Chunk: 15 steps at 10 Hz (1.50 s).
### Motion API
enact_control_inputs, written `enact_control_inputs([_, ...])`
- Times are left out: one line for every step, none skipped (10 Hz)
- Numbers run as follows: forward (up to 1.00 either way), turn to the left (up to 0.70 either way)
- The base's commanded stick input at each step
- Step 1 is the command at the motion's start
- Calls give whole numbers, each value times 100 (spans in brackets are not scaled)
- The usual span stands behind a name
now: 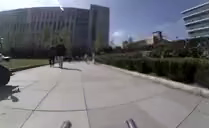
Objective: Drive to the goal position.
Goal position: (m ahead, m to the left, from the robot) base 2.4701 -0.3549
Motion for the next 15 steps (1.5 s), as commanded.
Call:
enact_control_inputs([100, 20])
enact_control_inputs([100, 39])
enact_control_inputs([100, 40])
enact_control_inputs([100, 40])
enact_control_inputs([100, 40])
enact_control_inputs([100, 40])
enact_control_inputs([100, 40])
enact_control_inputs([100, 40])
enact_control_inputs([100, 40])
enact_control_inputs([100, 40])
enact_control_inputs([75, 55])
enact_control_inputs([0, 100])
enact_control_inputs([0, 100])
enact_control_inputs([0, 100])
enact_control_inputs([0, 0])
